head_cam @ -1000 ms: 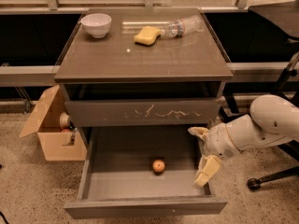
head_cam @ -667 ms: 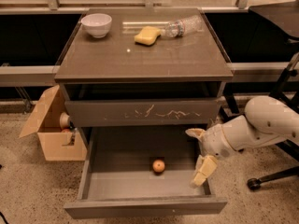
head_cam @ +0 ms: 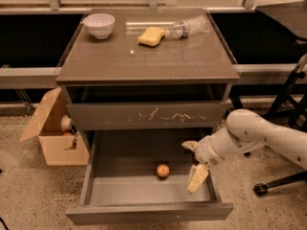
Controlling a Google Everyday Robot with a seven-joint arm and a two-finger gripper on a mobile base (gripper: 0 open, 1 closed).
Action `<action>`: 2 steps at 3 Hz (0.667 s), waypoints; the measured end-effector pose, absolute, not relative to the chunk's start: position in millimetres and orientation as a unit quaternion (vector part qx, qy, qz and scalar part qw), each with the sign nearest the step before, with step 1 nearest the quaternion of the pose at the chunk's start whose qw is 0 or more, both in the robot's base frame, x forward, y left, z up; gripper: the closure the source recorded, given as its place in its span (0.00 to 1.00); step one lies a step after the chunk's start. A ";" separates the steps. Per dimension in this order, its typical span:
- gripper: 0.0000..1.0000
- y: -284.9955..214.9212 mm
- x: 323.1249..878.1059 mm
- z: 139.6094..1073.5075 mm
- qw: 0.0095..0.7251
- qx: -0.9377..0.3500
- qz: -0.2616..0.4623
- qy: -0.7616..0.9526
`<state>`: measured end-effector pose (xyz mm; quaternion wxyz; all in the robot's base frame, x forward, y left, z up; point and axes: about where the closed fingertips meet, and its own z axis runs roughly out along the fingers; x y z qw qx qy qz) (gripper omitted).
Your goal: Pick orange from middle drawer and place on counter
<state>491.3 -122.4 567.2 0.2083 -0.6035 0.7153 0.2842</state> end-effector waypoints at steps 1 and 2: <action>0.00 -111.1 502.4 533.6 0.201 -0.620 0.263 0.711; 0.00 -100.0 521.2 505.6 0.213 -0.631 0.249 0.704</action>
Offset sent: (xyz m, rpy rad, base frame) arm 0.0589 0.0329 -0.0898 -0.0516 -0.1367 0.0488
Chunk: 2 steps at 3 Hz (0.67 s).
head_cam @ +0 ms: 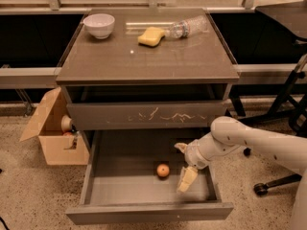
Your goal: Pick orange from middle drawer and place on counter
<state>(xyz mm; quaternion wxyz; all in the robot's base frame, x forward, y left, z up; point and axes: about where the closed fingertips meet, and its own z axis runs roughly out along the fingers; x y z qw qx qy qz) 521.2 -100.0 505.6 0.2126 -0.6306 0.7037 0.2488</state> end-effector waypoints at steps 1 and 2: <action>0.00 -100.0 521.2 505.5 0.213 -0.631 0.249 0.704; 0.00 -98.6 531.6 489.8 0.220 -0.638 0.238 0.699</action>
Offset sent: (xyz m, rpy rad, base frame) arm 0.0323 0.0005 -0.0427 -0.0177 -0.0934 0.0165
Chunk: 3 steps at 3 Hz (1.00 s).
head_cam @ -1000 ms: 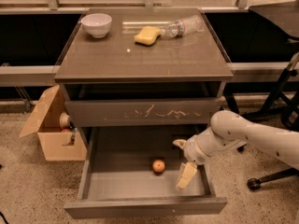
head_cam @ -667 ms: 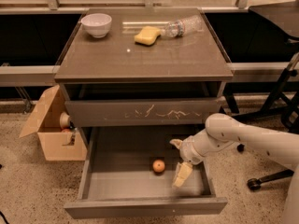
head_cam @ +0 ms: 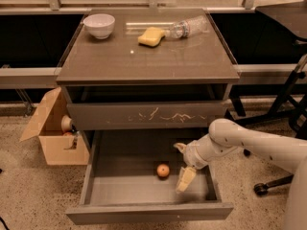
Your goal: Pick orange from middle drawer and place on counter
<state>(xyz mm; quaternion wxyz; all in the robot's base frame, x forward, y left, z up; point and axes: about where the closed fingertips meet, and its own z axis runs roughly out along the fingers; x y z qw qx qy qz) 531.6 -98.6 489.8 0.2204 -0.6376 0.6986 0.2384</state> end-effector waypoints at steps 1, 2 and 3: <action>0.00 -97.1 545.9 469.7 0.239 -0.643 0.241 0.687; 0.00 -89.1 560.1 448.9 0.253 -0.651 0.248 0.671; 0.00 -78.7 570.7 430.5 0.261 -0.658 0.259 0.657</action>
Offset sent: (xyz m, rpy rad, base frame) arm 0.0477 0.0151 -0.0637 0.0984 -0.0829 0.0708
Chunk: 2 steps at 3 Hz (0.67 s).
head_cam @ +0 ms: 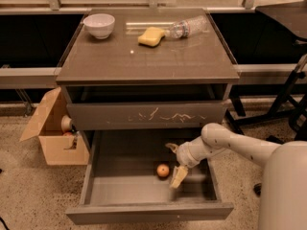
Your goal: Pick orange from middle drawer and place on counter
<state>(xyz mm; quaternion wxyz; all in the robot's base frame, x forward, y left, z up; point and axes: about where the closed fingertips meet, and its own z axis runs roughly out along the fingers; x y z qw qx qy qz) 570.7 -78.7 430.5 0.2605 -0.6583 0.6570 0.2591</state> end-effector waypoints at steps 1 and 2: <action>0.00 -67.5 577.9 414.9 0.266 -0.662 0.271 0.646; 0.00 -56.0 580.5 404.1 0.268 -0.668 0.276 0.637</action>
Offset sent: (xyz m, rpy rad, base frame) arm 0.0156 0.0318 -0.0364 0.0463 -0.0119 0.0624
